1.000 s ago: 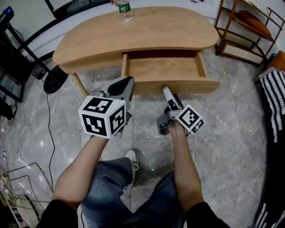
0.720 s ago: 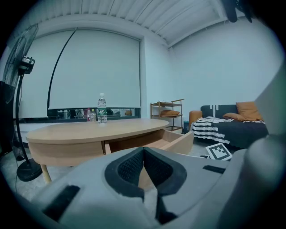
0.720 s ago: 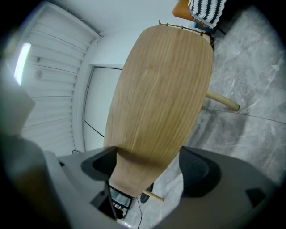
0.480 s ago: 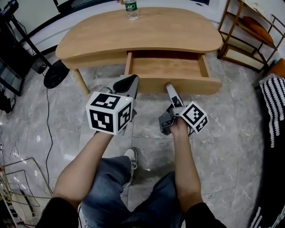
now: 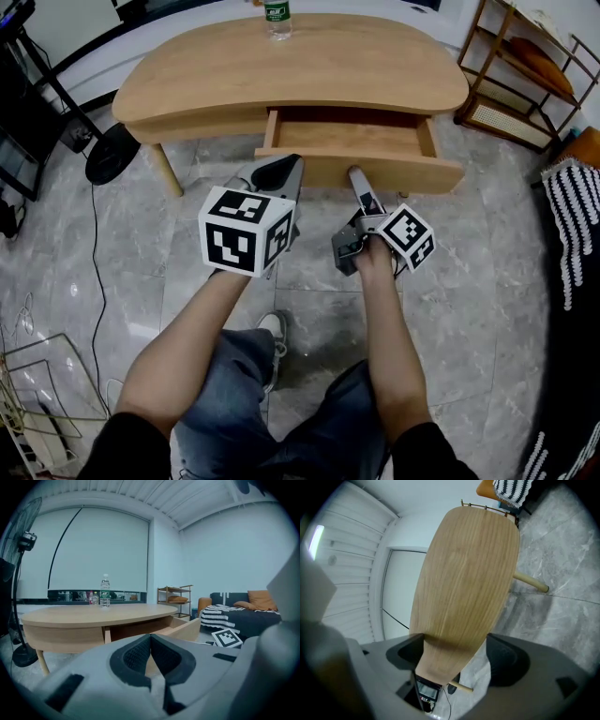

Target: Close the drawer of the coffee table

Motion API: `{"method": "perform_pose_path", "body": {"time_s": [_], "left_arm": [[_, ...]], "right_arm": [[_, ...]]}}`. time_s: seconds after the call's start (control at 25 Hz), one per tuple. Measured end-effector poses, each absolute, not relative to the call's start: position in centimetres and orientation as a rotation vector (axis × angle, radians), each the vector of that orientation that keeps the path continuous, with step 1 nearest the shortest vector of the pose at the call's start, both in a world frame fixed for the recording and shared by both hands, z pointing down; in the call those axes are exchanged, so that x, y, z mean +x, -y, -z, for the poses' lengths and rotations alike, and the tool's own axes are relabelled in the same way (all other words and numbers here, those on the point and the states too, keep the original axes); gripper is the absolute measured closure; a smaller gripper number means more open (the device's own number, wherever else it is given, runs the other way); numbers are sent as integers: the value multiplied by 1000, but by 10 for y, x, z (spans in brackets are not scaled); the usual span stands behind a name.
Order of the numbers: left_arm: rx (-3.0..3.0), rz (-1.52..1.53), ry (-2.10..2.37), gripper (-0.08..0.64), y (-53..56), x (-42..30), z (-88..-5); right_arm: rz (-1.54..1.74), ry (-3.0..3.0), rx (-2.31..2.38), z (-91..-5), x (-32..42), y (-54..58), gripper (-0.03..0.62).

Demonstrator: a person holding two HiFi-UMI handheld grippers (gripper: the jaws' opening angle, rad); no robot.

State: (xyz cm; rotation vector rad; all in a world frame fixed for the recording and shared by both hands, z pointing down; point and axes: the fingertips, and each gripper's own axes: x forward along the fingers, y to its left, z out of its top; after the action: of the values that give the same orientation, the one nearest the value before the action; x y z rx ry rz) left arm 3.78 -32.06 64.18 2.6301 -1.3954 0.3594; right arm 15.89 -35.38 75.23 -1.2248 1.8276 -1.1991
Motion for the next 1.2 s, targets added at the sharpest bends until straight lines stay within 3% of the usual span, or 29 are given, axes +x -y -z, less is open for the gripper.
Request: {"method": "perform_pose_path", "body": {"time_s": [1.2], "left_arm": [[2640,-377,1308,557,407,43,-686]], "right_arm": [[1233,-1814,-1265,-753,164,469,193]]}}
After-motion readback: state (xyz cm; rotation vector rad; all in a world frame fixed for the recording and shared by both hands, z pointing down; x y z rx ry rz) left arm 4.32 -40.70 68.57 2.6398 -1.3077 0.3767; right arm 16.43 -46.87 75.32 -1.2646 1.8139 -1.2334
